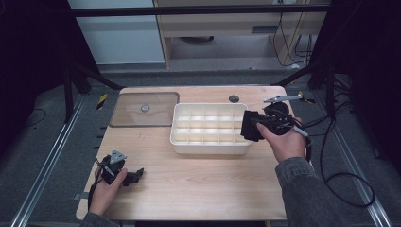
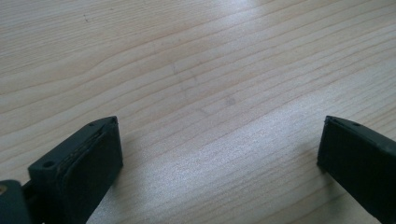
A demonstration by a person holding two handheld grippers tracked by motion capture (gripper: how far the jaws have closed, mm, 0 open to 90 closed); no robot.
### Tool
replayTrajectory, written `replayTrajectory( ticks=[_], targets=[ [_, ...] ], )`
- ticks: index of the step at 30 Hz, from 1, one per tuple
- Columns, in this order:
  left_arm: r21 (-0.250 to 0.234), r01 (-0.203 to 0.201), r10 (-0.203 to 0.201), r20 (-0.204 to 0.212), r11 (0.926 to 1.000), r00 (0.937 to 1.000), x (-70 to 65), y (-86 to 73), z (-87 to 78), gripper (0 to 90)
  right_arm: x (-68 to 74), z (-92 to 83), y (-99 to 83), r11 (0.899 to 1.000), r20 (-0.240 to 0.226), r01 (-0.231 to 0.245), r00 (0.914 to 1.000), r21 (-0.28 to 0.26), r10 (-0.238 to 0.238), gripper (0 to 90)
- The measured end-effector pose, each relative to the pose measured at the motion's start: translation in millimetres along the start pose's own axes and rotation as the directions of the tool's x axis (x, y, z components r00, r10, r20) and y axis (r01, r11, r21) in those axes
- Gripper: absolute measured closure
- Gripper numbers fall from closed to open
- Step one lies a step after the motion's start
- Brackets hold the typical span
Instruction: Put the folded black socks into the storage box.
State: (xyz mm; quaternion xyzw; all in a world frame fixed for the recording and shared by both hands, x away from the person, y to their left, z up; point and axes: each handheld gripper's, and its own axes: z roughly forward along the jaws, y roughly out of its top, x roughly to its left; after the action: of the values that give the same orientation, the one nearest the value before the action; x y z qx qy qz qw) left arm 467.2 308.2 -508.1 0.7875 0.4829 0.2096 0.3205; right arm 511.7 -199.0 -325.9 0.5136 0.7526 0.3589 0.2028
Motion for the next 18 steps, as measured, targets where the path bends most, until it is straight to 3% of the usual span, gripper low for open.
replayTrajectory(
  ticks=[18],
  targets=[
    [0.0,0.001,-0.001,-0.002,1.0,1.0,-0.2,0.3,0.3,0.0,-10.8,19.0,6.1,1.0,0.044,0.006,0.999,-0.004,-0.005,67.2]
  ],
)
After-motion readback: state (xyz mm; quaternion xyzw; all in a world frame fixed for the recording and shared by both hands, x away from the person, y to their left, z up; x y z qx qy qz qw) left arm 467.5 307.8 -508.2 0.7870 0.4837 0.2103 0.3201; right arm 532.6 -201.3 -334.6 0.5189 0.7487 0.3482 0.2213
